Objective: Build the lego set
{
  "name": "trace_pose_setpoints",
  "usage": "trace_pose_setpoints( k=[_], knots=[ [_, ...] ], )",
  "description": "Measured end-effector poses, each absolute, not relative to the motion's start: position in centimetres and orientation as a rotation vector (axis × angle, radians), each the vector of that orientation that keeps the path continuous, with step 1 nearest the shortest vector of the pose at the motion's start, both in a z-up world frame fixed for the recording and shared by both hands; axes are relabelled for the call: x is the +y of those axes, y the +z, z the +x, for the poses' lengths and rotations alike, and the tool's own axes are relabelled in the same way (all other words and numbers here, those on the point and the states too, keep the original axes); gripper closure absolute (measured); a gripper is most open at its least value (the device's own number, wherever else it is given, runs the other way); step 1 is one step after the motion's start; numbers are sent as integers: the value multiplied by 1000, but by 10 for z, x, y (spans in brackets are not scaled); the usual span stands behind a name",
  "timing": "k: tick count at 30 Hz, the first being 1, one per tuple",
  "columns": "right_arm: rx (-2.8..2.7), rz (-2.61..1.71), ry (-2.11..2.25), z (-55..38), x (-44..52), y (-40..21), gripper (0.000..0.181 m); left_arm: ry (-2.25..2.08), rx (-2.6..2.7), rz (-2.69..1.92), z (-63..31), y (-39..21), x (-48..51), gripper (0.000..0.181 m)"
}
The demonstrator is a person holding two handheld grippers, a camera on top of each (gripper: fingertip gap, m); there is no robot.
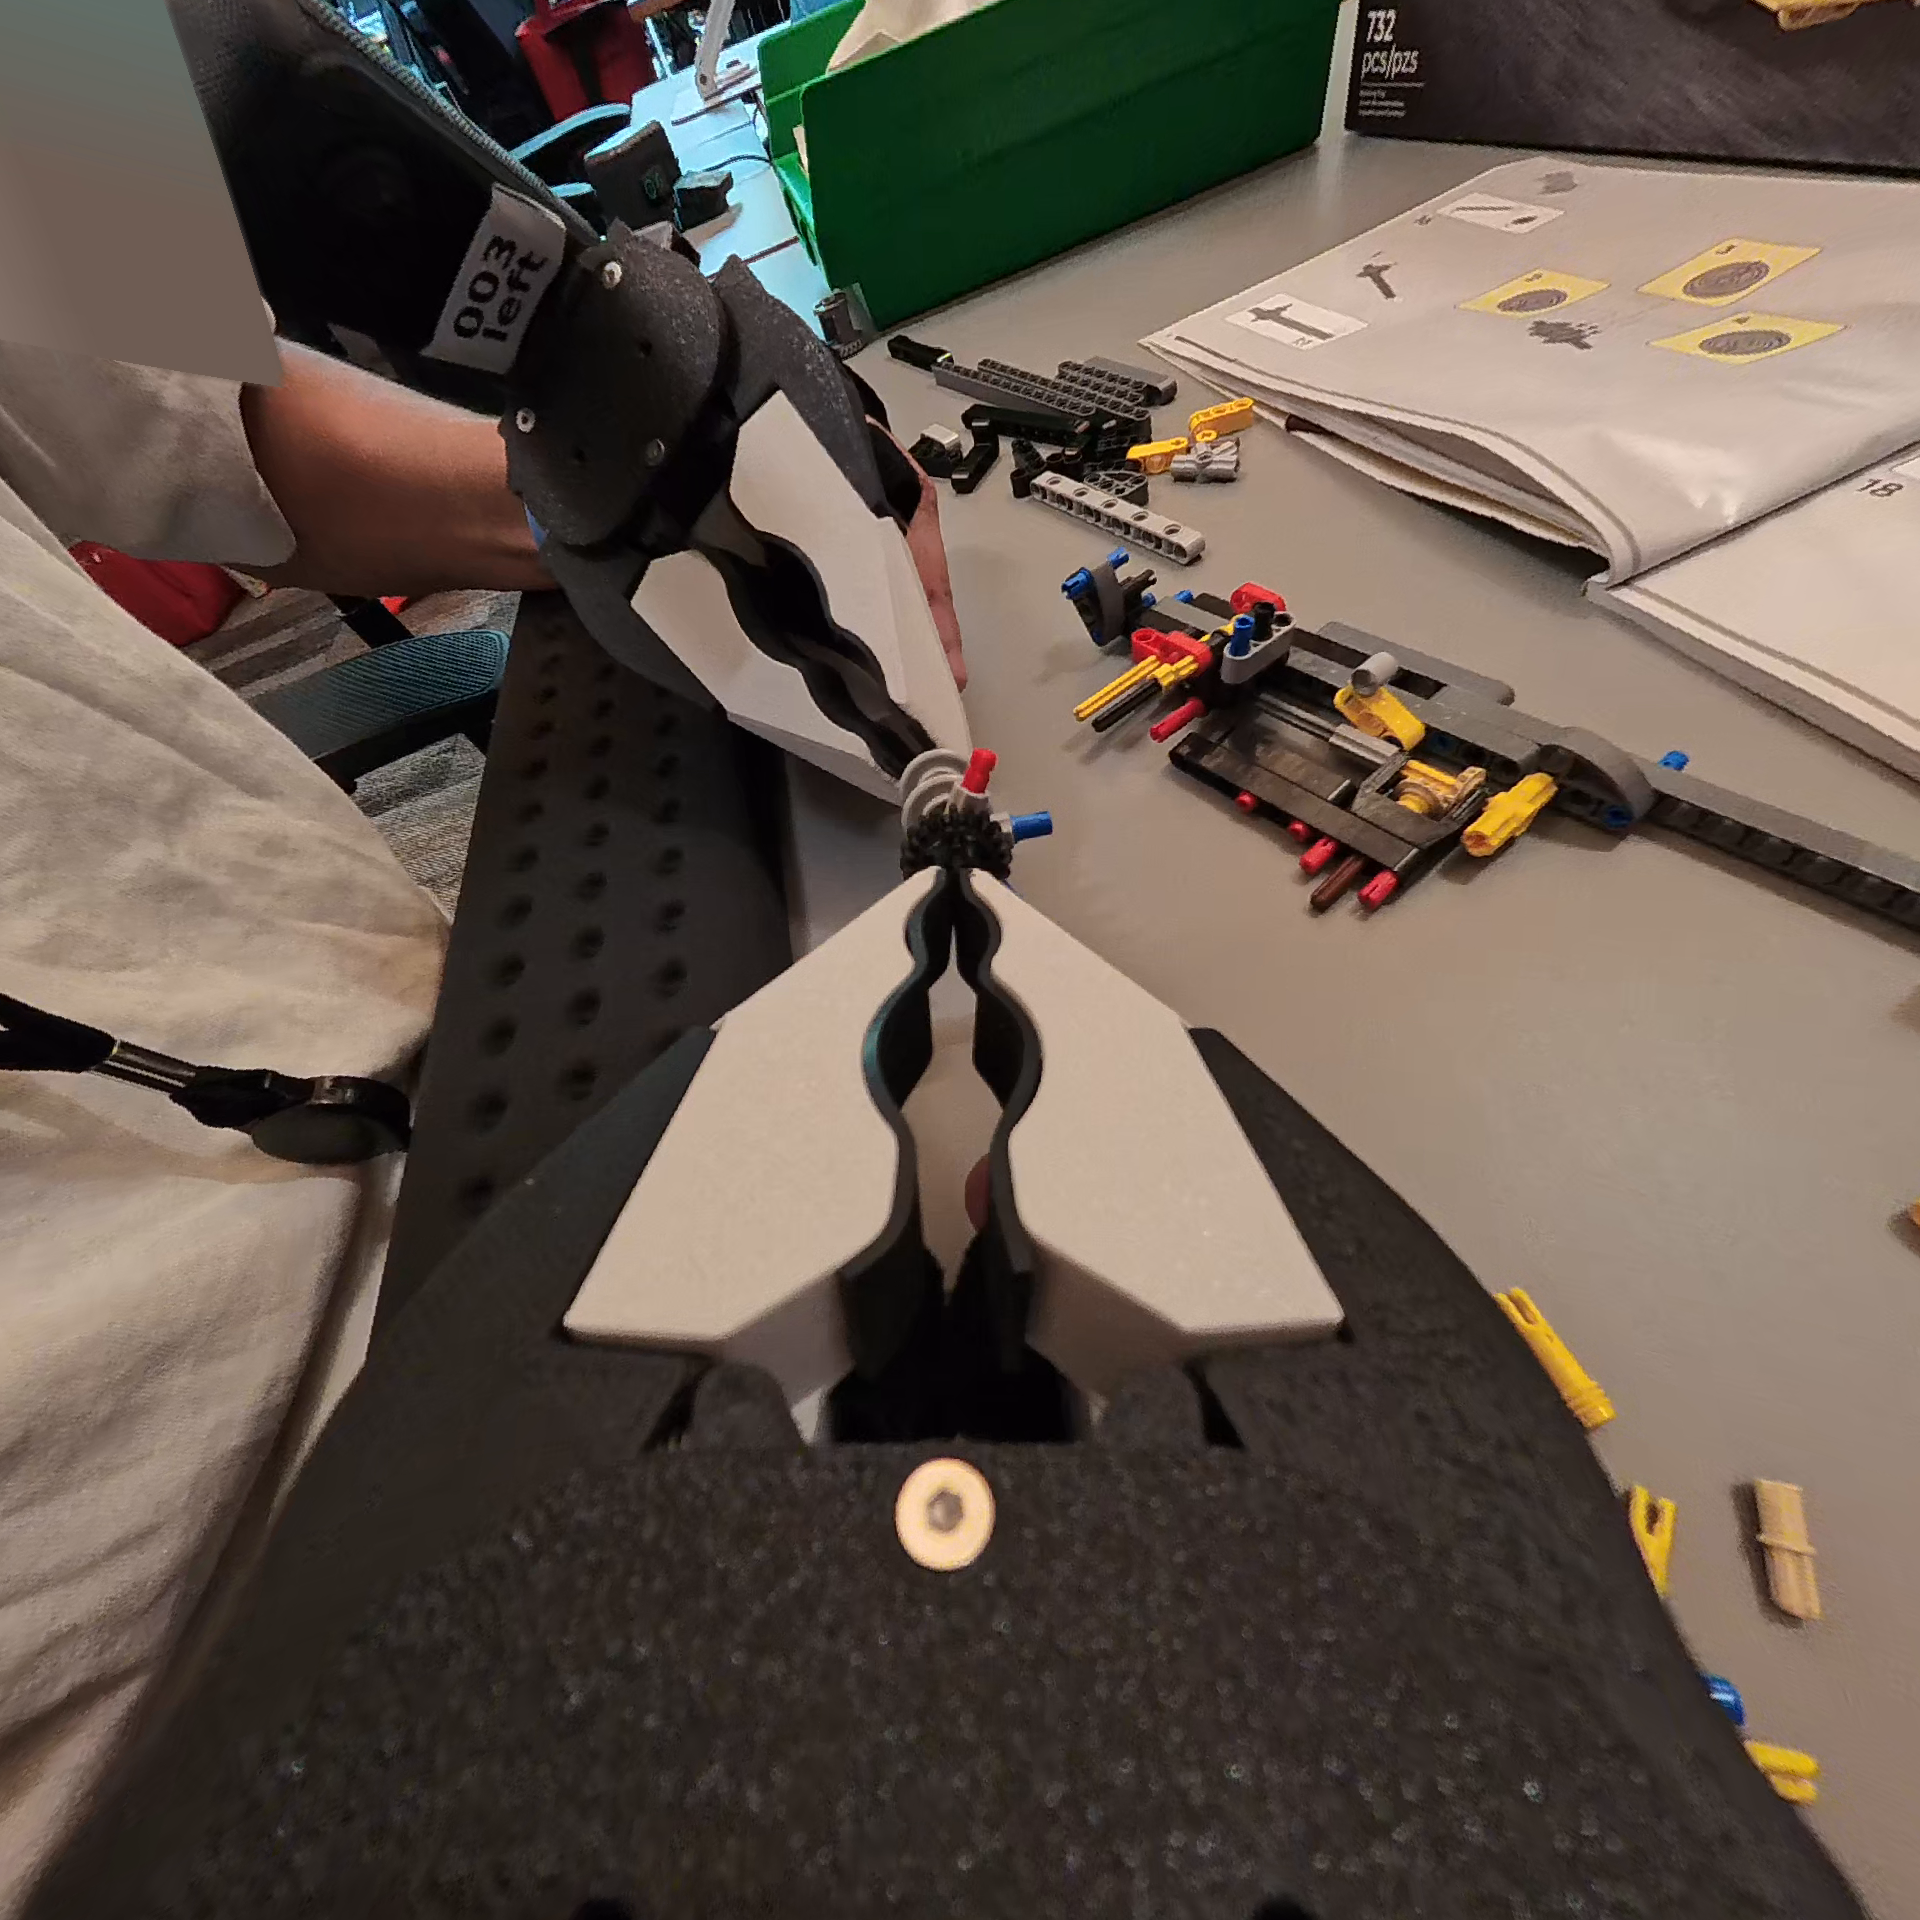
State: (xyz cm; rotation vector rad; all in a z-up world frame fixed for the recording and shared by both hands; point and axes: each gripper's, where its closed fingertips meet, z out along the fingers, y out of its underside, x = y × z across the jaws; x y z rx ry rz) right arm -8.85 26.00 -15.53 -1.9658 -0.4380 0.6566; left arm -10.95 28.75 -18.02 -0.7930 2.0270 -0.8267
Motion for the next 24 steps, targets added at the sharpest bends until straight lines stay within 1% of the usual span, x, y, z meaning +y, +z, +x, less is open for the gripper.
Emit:
trace_pose_setpoints(
  k=[7,9,13,15,17,21,24],
  knots=[
    [-369,-1896,570,-78,268,-141,181,-922,1933,-892,-103,-166,295,178],
    [-358,-1874,538,-75,272,-136,169,-990,1880,-967,-101,-158,300,178],
    [-256,-1737,496,-67,280,-106,161,-1240,1773,-1134,-100,-140,302,178],
    [-220,-1678,509,-70,282,-93,151,-1390,1705,-1195,-100,-127,298,178],
    [-233,-1645,431,-74,285,-87,144,-1517,1641,-1218,-101,-114,291,178],
    [-368,-1621,112,-84,283,-79,142,-1677,1525,-1165,-104,-89,281,178],
    [-402,-1560,120,-95,272,-56,150,-1594,1436,-925,-111,-67,279,178]
  ],
)
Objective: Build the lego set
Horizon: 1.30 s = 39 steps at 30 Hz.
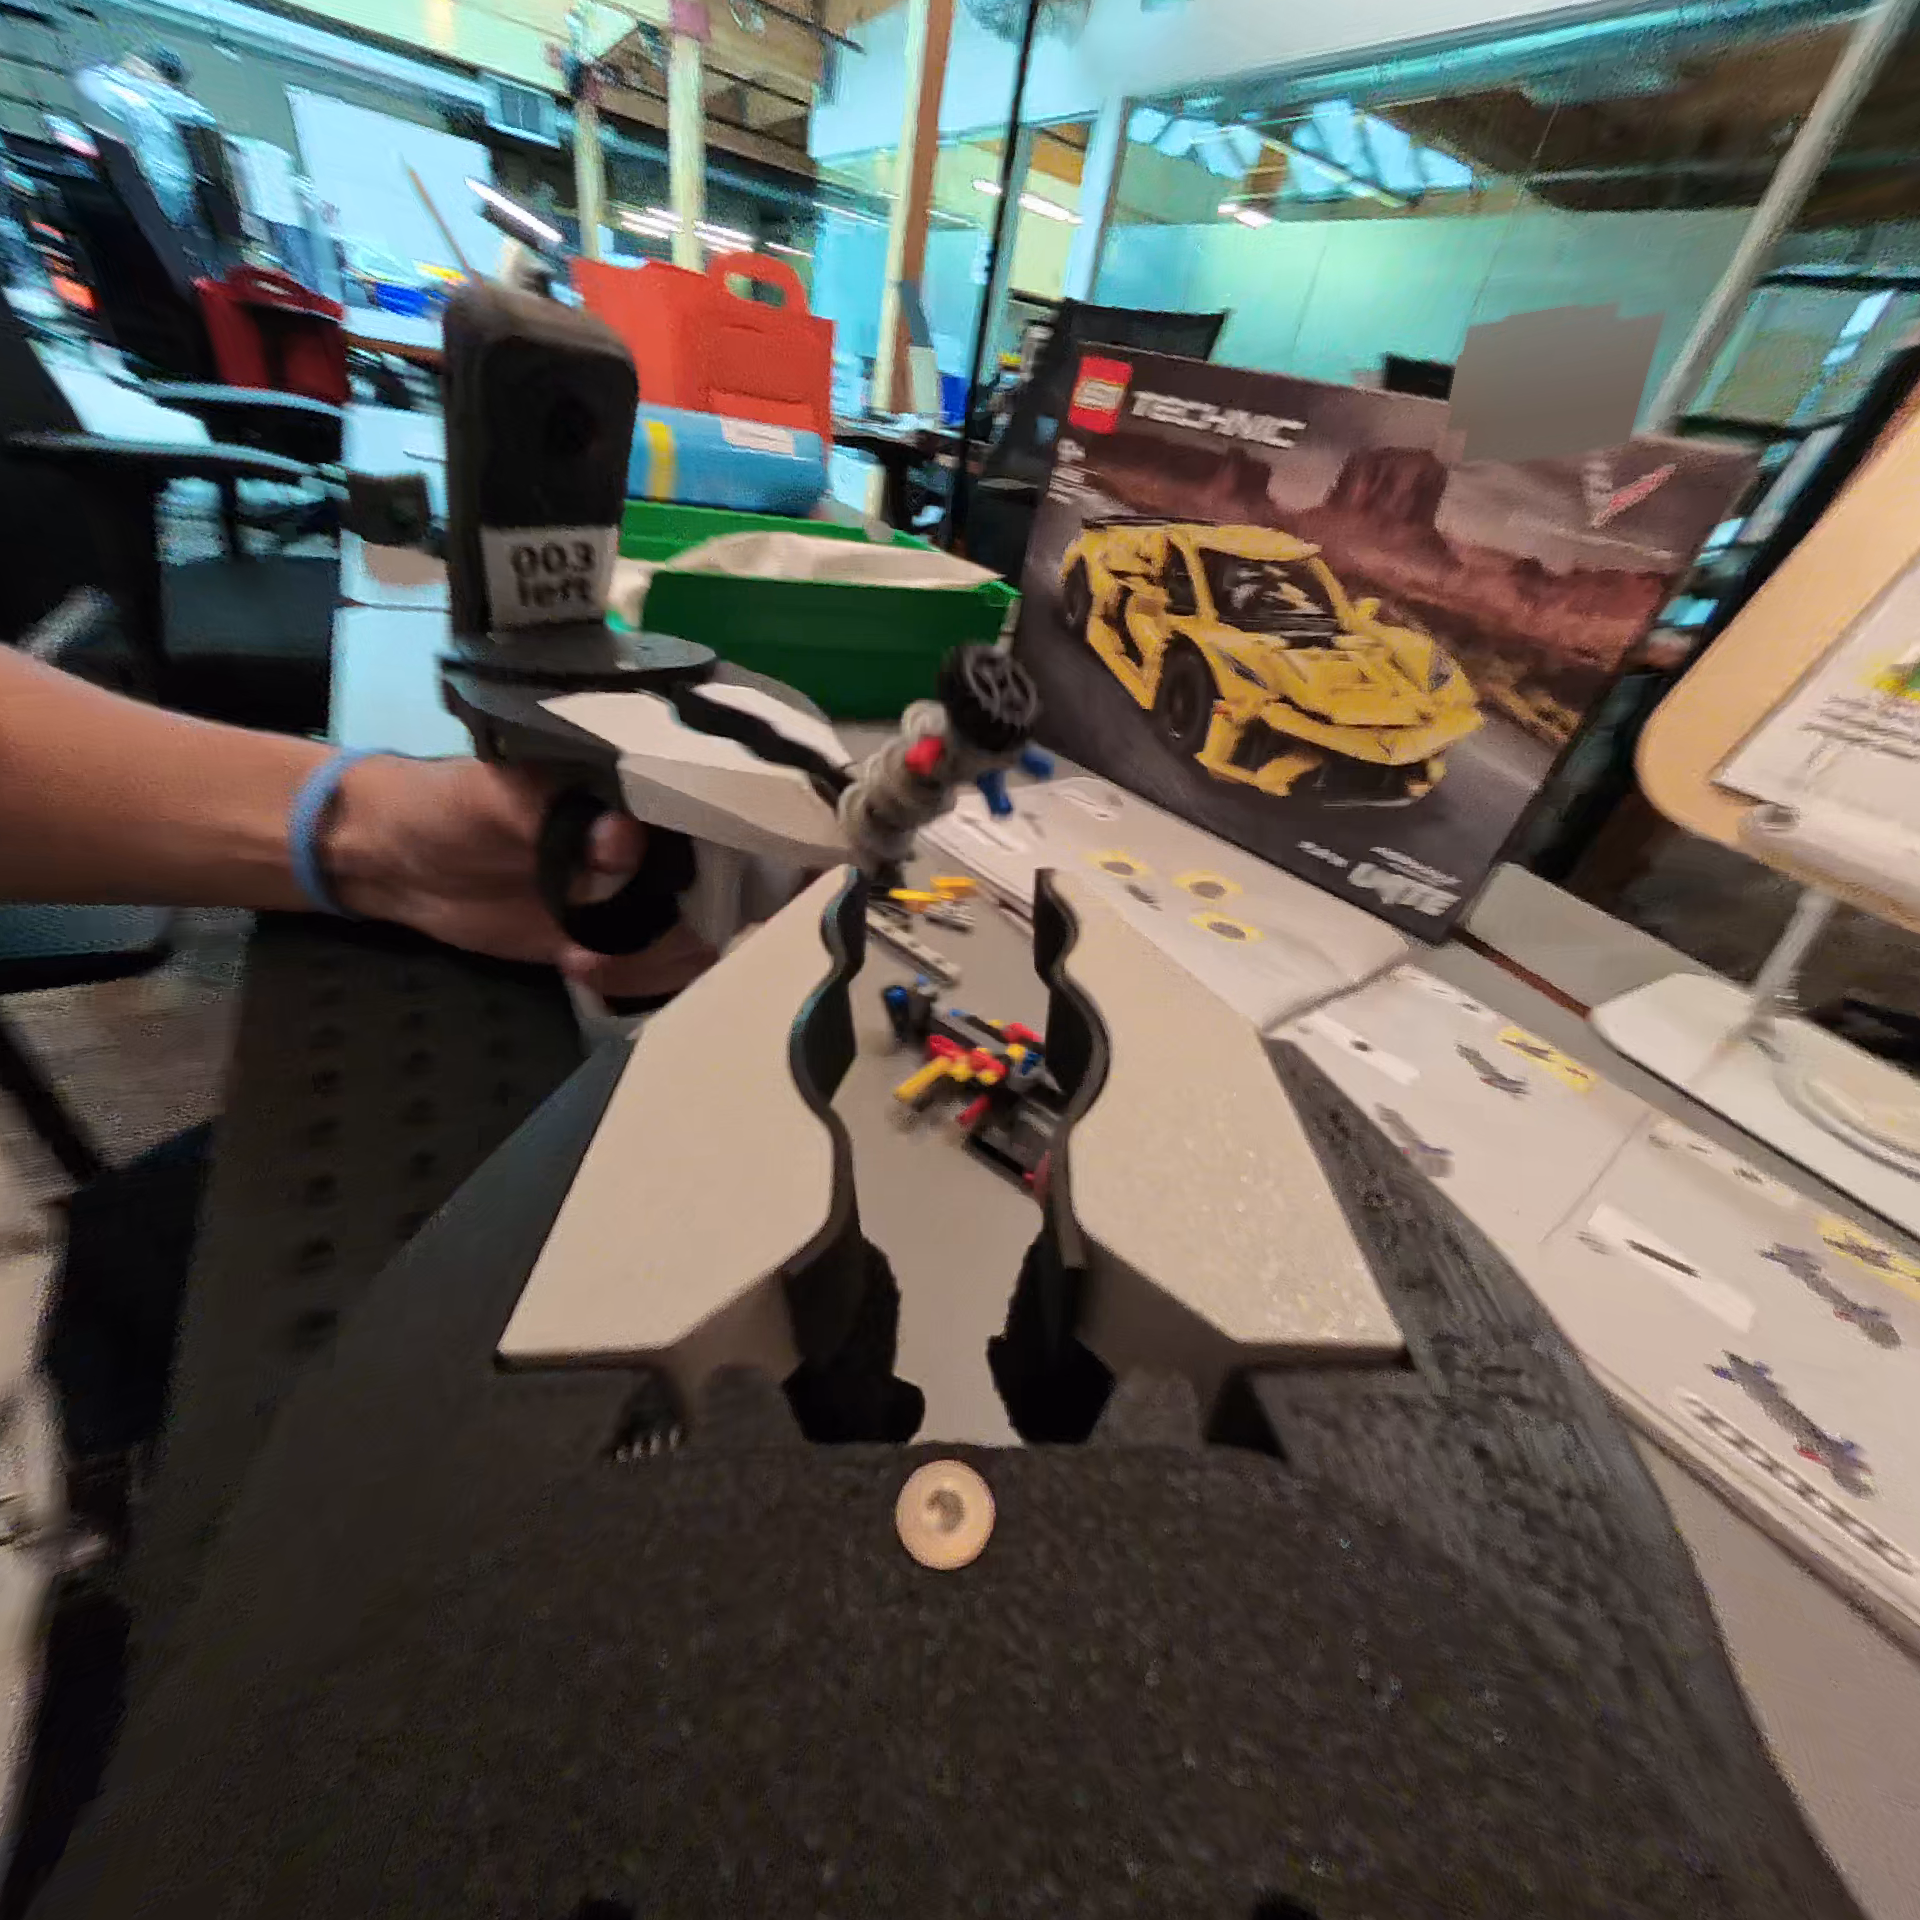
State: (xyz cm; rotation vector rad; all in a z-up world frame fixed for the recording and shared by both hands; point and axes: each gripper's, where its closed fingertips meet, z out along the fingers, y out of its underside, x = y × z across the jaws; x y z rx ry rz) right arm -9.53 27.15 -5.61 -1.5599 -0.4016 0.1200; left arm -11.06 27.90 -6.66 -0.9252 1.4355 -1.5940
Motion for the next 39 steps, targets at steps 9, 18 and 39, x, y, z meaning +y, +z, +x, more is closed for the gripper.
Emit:
trace_pose_setpoints(
  k=[9,18,39],
  knots=[
    [-214,-1526,984,-122,253,-35,130,-1432,1411,-615,-117,-54,264,178],
    [-231,-1557,1016,-118,251,-35,156,-1250,1565,-511,-112,-73,259,178],
    [-640,-1524,-691,-90,288,-86,157,-1802,1473,-1601,-106,-92,267,150]
  ],
)
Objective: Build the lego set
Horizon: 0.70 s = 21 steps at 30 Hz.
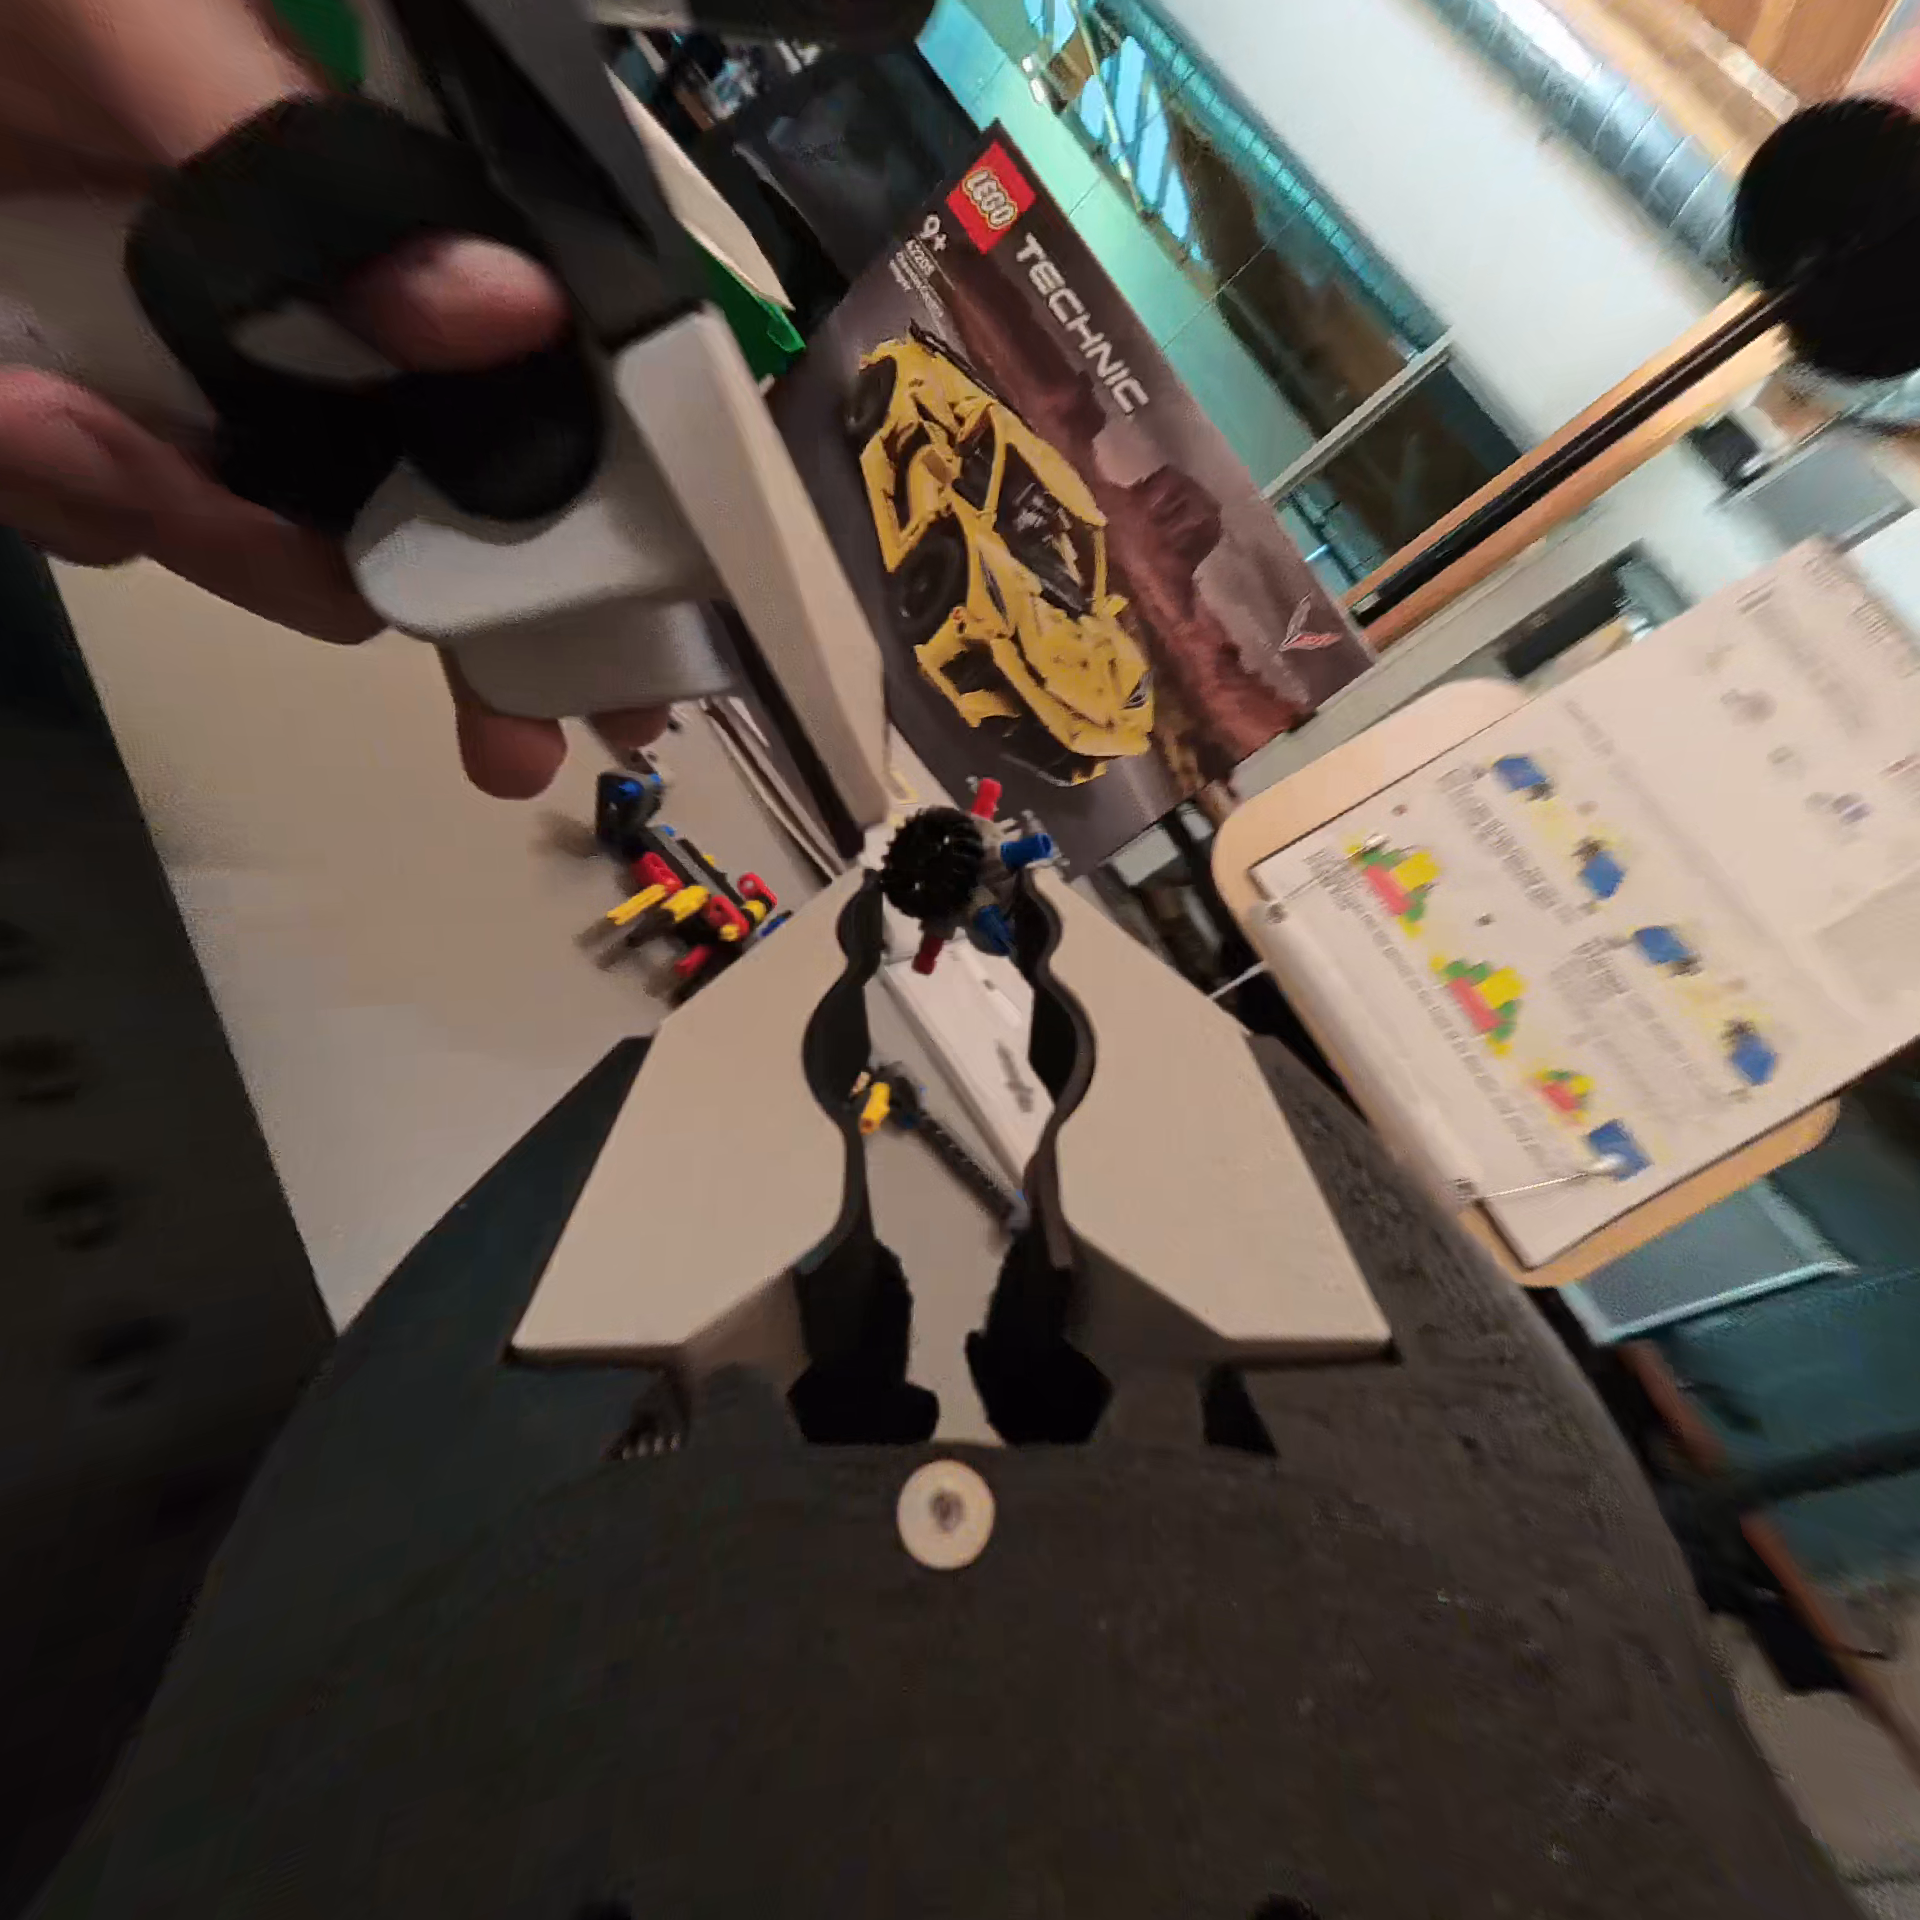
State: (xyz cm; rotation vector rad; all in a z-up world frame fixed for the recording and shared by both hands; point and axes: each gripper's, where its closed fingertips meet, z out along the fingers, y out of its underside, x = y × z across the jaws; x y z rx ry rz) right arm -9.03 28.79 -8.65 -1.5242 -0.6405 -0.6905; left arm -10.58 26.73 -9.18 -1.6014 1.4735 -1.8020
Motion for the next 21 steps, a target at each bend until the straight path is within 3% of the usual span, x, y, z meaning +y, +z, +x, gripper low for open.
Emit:
trace_pose_setpoints(
  k=[3,7,13,16,19,21],
  knots=[
    [-687,-1485,-818,-97,292,-88,157,-1845,1409,-1683,-103,-91,269,145],
    [-689,-1488,-861,-100,295,-91,157,-1816,1344,-1716,-100,-94,279,161],
    [-686,-1529,-857,-100,300,-100,157,-1766,1383,-1717,-100,-104,284,162],
    [-627,-1588,-572,-112,295,-100,153,-1700,1493,-1616,-106,-110,294,162],
    [-447,-1628,-60,-109,281,-76,160,-1728,1698,-1441,-122,-113,288,162],
    [-343,-1725,309,-96,278,-80,153,-1759,1843,-1303,-136,-114,277,162]
  ],
)
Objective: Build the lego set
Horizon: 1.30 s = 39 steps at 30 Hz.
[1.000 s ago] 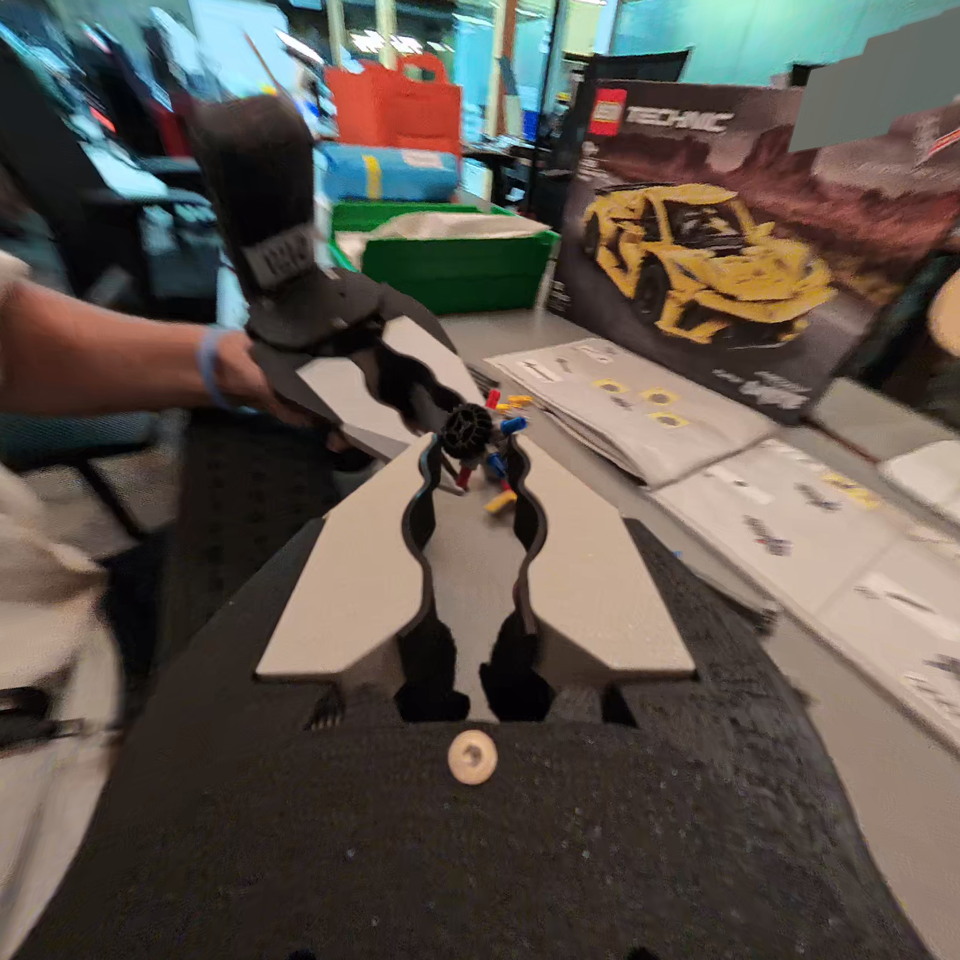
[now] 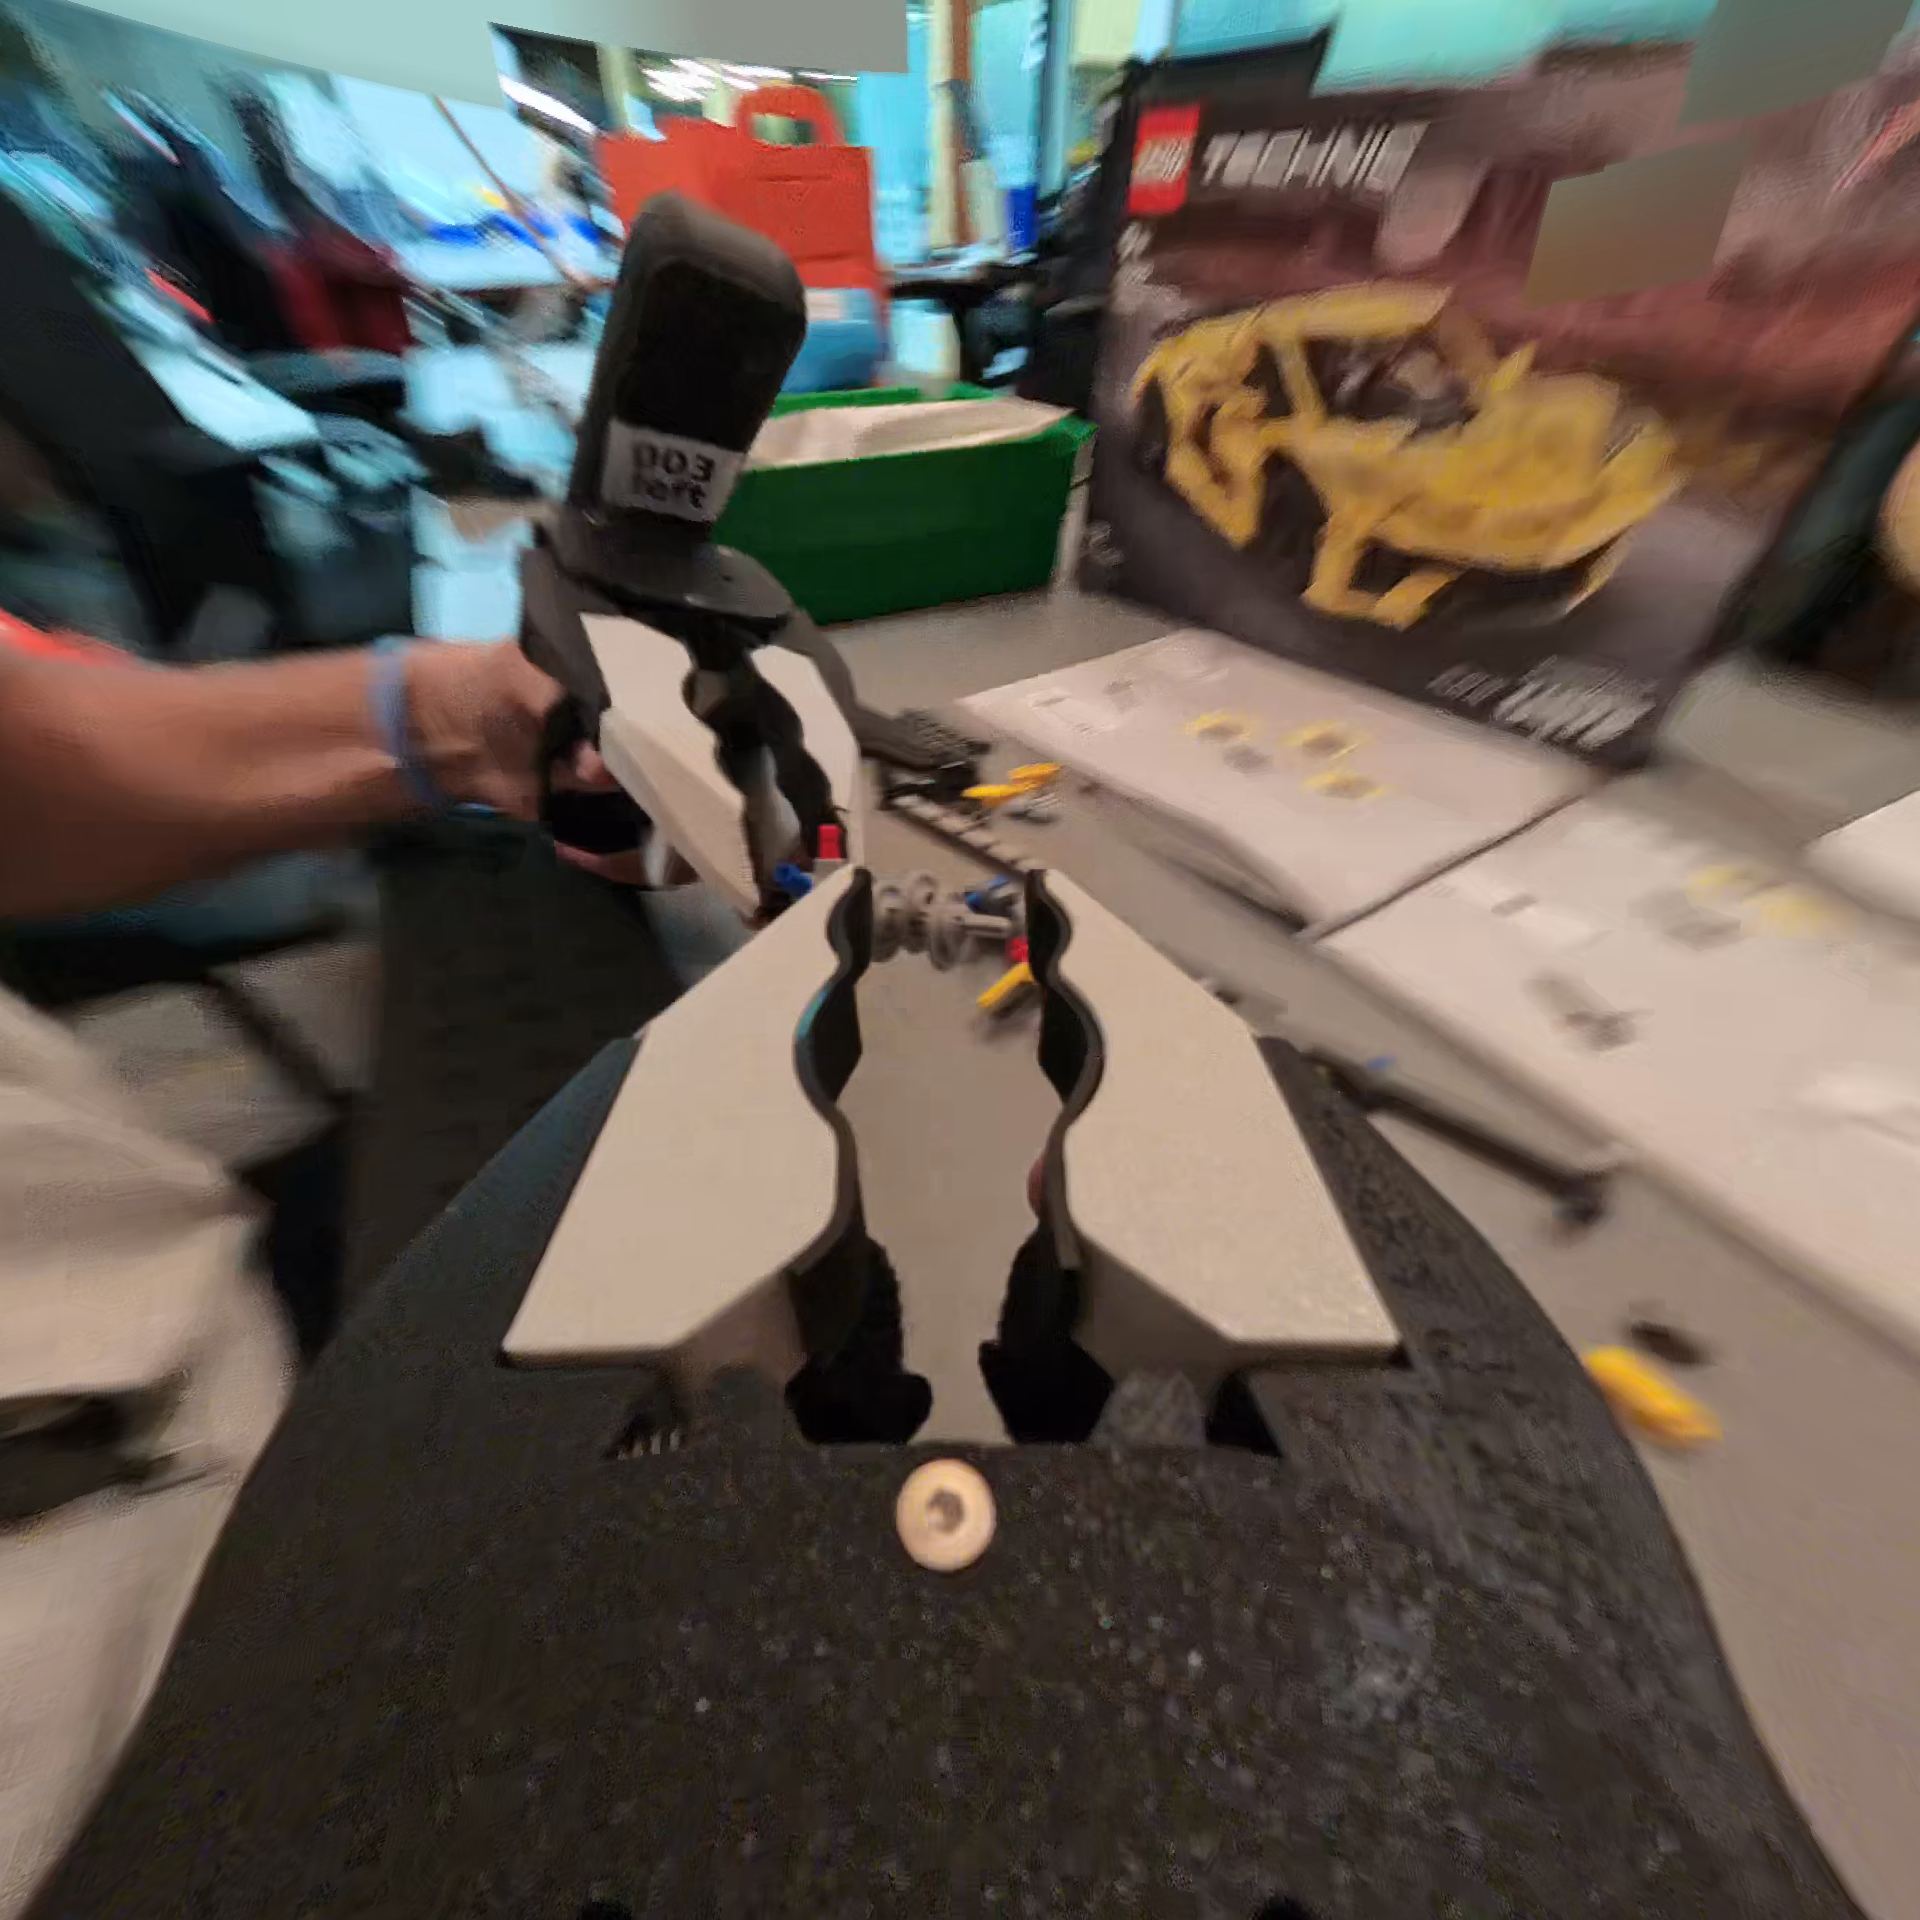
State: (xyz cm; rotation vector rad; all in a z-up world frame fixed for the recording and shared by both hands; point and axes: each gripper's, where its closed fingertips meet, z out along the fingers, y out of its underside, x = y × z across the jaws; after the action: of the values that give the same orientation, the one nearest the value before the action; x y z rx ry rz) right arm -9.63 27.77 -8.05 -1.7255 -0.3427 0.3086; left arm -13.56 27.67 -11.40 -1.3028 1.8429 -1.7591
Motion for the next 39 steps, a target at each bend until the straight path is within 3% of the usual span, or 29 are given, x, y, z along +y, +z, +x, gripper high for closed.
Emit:
trace_pose_setpoints(
  k=[2,4,14,25,33,39],
  knots=[
    [-326,-1766,715,-101,267,-86,153,-1765,1921,-1214,-142,-116,271,162],
    [-326,-1757,883,-103,262,-91,167,-1796,1970,-1164,-146,-117,265,162],
    [-394,-1779,1019,-122,250,-106,178,-1877,2092,-1038,-159,-120,251,163],
    [-460,-1880,750,-111,258,-127,178,-1867,2037,-1126,-150,-126,260,163],
    [-809,-1946,130,-108,272,-160,180,-1975,1993,-1196,-146,-124,267,170],
    [-868,-1871,18,-109,278,-161,178,-2046,1985,-1182,-149,-120,267,174]
  ],
)
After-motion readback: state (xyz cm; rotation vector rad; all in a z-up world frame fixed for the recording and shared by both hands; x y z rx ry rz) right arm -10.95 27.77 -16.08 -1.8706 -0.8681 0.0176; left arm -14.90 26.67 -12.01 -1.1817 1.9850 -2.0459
